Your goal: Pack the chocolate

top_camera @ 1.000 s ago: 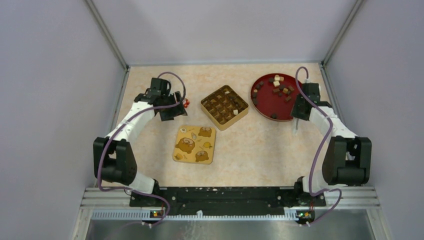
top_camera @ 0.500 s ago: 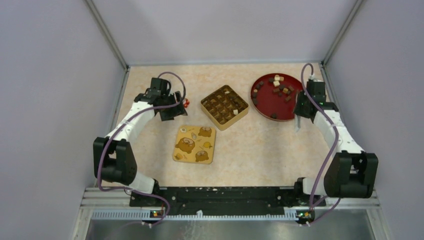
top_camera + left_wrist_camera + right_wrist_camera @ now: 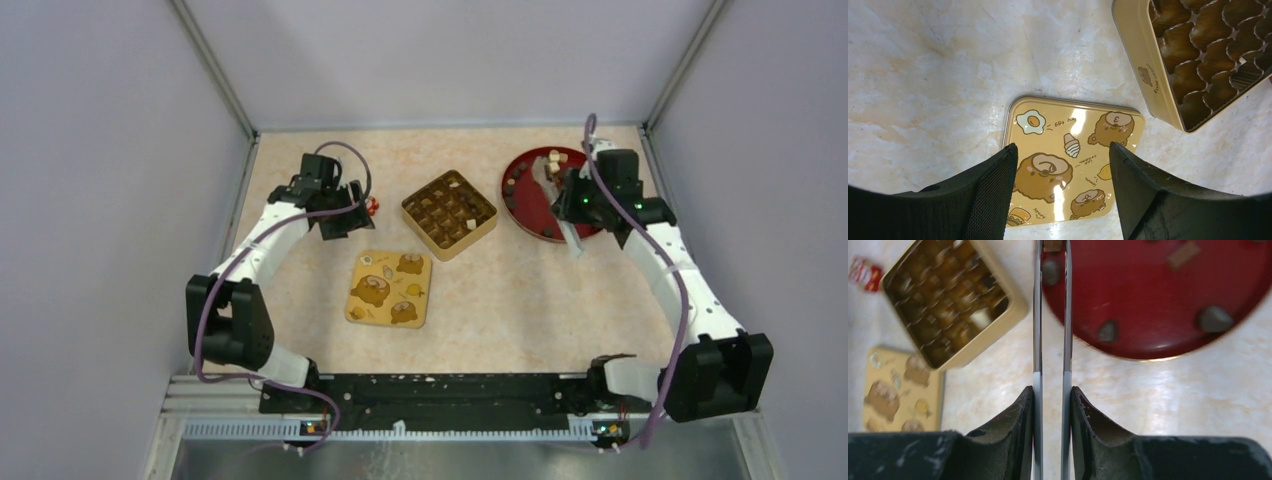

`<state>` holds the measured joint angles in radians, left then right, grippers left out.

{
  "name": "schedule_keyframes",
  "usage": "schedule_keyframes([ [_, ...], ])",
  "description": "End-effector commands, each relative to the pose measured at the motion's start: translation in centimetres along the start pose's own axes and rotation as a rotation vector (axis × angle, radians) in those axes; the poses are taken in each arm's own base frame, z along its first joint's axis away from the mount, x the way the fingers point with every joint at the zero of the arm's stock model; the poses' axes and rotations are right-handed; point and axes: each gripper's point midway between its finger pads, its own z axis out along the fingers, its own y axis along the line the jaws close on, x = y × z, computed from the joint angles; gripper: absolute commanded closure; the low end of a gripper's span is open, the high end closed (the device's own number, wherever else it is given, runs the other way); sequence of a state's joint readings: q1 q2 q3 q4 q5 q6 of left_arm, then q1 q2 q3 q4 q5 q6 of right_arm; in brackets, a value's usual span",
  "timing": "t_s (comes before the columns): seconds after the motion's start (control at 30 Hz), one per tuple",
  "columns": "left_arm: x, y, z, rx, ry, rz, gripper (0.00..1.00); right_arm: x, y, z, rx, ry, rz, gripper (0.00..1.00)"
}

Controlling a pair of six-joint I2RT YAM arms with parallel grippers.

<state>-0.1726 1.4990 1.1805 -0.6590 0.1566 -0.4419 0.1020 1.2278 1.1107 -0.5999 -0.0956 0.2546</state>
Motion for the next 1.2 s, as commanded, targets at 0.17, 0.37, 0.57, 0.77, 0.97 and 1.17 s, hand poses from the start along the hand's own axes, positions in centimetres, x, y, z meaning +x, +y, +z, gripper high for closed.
schedule_keyframes([
  [0.17, -2.1, -0.7, -1.7, 0.014, -0.079, 0.021, 0.28, 1.0, 11.1, -3.0, -0.259, 0.009, -0.206, 1.0],
  [0.37, -1.9, -0.8, -1.8, 0.021, -0.077, 0.014, 0.28, 3.2, 14.7, -1.8, -0.297, 0.058, -0.266, 1.0],
  [0.57, -1.5, -0.7, -2.0, 0.019, -0.077, 0.013, 0.28, 5.3, 16.1, -0.3, -0.32, 0.105, -0.272, 1.0],
  [0.77, -1.5, -0.6, -1.9, 0.019, -0.074, 0.01, 0.28, 7.0, 17.1, 0.5, -0.329, 0.149, -0.283, 1.0],
  [0.97, -1.4, -0.7, -1.7, 0.021, -0.068, 0.009, 0.28, 8.3, 16.3, 1.0, -0.289, 0.181, -0.288, 1.0],
  [1.17, -1.3, -0.6, -1.5, 0.018, -0.064, 0.012, 0.28, 9.1, 15.0, 1.0, -0.247, 0.194, -0.291, 1.0],
])
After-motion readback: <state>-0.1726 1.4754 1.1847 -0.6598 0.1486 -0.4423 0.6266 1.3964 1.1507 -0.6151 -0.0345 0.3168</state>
